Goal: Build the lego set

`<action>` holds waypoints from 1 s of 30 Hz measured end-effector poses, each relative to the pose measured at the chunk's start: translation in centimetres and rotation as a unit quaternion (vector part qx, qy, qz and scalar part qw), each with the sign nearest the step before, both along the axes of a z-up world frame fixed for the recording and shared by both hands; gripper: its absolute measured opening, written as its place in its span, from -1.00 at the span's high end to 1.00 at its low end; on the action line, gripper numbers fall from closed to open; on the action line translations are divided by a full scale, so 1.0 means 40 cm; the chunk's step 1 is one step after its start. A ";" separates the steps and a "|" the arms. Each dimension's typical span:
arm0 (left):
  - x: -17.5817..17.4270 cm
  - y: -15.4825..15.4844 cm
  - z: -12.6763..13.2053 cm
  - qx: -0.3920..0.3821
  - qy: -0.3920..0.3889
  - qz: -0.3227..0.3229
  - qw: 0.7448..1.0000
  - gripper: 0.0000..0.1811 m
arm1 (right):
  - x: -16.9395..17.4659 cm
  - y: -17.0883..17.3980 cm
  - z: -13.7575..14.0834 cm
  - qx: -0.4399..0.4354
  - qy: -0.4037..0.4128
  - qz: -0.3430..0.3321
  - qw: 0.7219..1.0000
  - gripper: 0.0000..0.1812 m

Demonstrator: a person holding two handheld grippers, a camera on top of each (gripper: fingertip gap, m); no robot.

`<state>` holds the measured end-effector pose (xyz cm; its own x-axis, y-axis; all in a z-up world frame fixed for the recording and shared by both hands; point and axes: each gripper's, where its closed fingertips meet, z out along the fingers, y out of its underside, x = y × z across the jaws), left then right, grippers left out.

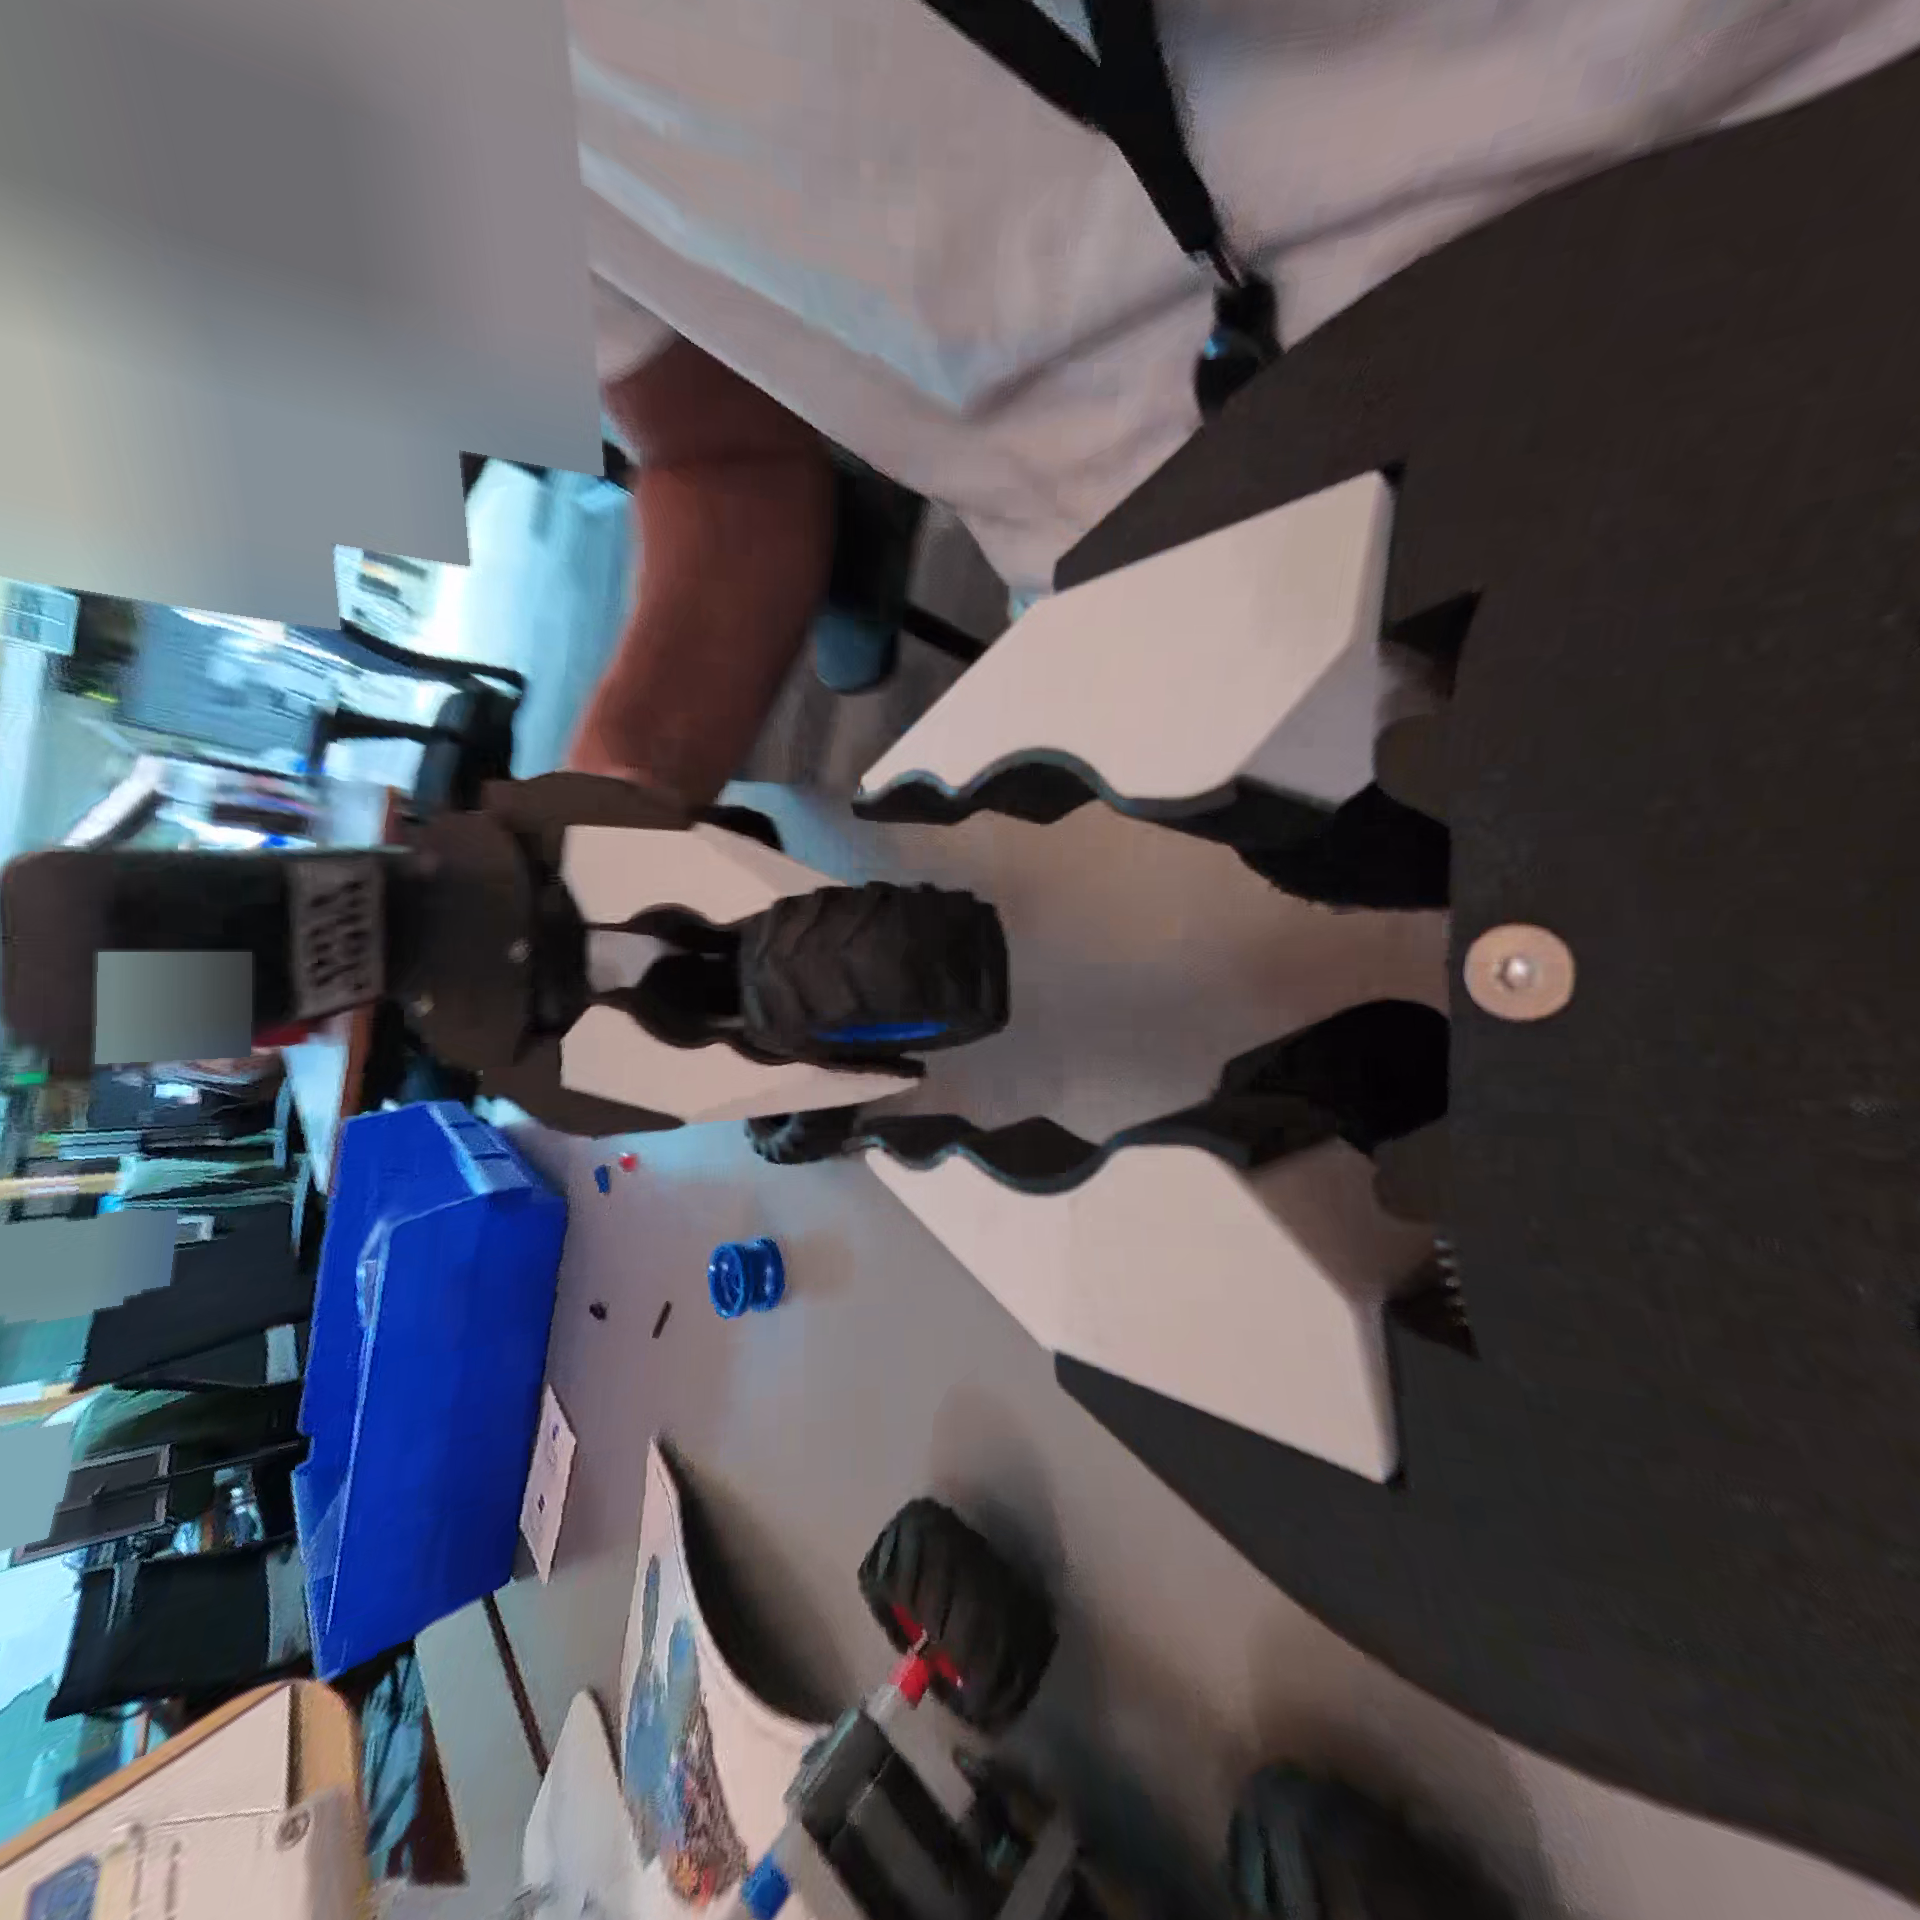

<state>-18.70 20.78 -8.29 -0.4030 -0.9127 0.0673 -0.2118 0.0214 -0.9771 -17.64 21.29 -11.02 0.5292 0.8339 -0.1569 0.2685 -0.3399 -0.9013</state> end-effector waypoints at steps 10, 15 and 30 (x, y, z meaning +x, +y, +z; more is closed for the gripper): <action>0.032 0.019 -0.006 -0.106 -0.005 0.024 0.994 0.72 | 0.028 0.037 0.025 0.042 0.009 -0.038 0.998 0.60; 0.050 0.074 0.013 -0.271 -0.016 0.060 0.961 0.72 | 0.071 0.063 0.048 0.072 0.015 -0.140 0.987 0.57; 0.081 0.065 0.008 -0.342 -0.013 0.078 0.937 0.72 | 0.103 0.098 0.079 0.022 0.143 -0.201 0.969 0.84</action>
<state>-15.46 23.38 -7.97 -0.2777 -0.7082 0.6491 -0.1365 -0.6398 -0.7564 -13.50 25.19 -7.88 0.7530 0.5787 -0.3133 -0.1399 -0.3244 -0.9355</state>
